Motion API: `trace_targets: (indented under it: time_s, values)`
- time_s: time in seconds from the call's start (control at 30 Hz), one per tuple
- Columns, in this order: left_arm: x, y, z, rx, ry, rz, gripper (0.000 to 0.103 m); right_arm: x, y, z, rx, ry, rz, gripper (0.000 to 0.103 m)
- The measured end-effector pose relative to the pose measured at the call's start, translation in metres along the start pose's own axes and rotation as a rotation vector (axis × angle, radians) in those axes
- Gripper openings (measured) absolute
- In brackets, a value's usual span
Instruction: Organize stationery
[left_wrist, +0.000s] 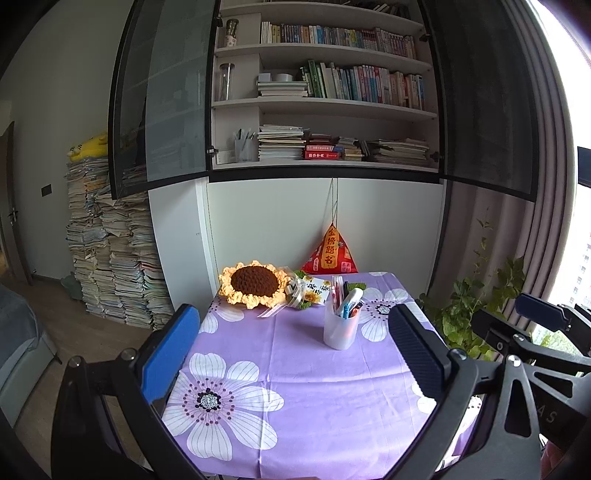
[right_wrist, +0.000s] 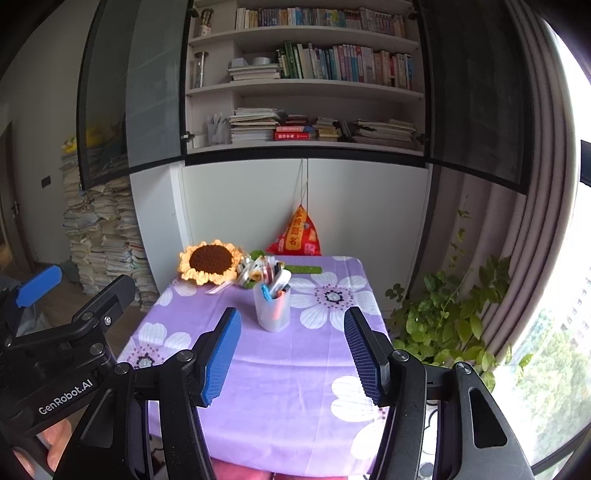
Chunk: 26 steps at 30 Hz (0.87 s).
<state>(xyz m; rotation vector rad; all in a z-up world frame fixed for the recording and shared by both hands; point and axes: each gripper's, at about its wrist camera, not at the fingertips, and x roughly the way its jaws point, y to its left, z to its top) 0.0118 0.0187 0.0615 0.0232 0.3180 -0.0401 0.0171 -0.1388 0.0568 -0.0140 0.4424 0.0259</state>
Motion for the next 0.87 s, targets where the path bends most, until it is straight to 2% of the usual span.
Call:
trace_targets:
  time_s: [0.87]
  values:
    - [-0.0017,-0.0055,0.0026,0.011,-0.007,0.001,0.102,-0.0019,-0.0066,-0.0033,0.023,-0.006,-0.018,0.059]
